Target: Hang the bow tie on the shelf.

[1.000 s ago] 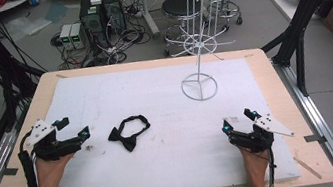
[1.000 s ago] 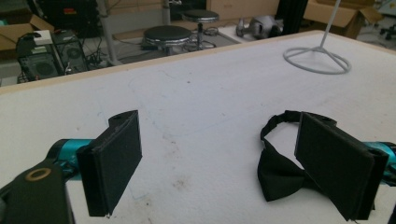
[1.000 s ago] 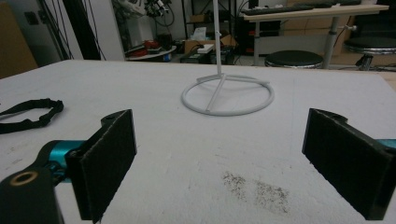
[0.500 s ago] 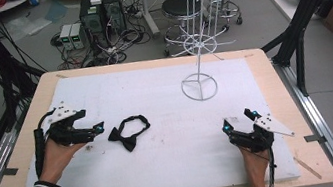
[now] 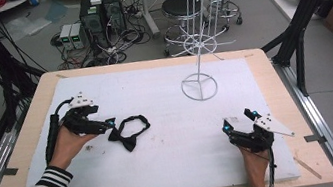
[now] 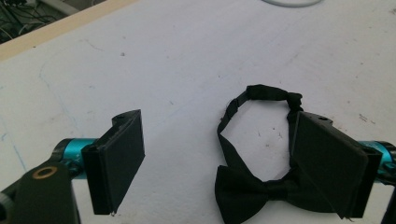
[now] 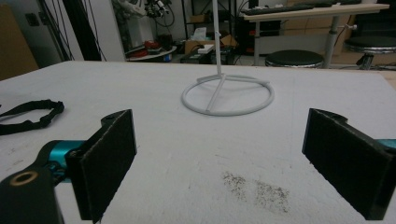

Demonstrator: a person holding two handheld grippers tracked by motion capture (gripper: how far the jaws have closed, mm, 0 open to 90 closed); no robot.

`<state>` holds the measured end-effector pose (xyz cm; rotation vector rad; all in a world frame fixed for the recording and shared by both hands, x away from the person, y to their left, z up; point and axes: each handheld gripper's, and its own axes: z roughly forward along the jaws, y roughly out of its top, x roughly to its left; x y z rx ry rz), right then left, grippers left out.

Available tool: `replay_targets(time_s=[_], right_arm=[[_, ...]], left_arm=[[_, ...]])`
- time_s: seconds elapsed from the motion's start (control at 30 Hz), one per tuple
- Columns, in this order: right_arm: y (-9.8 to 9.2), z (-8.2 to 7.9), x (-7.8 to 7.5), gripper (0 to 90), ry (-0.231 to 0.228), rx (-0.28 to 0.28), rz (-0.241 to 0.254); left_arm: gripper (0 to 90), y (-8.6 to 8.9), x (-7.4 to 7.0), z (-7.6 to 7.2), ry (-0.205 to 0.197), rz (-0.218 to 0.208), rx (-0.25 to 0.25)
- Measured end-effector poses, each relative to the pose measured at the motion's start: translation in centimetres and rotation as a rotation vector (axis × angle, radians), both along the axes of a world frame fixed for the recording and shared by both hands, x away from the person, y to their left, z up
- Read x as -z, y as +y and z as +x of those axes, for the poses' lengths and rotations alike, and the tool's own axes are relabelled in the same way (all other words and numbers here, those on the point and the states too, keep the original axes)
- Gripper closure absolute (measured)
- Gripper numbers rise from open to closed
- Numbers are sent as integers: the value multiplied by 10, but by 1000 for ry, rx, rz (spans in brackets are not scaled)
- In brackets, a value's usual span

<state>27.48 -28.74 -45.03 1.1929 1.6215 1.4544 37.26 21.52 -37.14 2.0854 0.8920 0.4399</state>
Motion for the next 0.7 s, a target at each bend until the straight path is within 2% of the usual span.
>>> replay_targets(time_s=[0.1, 0.13, 0.23, 0.37, 0.6, 0.7], right_arm=[[0, 0, 0, 89, 1, 0, 4], [0, 0, 0, 89, 0, -1, 5], [0, 0, 0, 89, -1, -1, 3], [0, 0, 0, 89, 4, 1, 7], [0, 0, 0, 89, 4, 2, 7], [0, 0, 0, 88, 5, 4, 8]], left_arm=[[181, -6, 1, 5, 24, 22, 3], [185, -10, 3, 8, 37, 47, 10], [188, -15, 5, 12, 56, 59, 16], [213, -24, 13, 18, 93, 99, 33], [255, -33, 25, 28, 189, 159, 22], [272, -37, 29, 31, 209, 180, 20]])
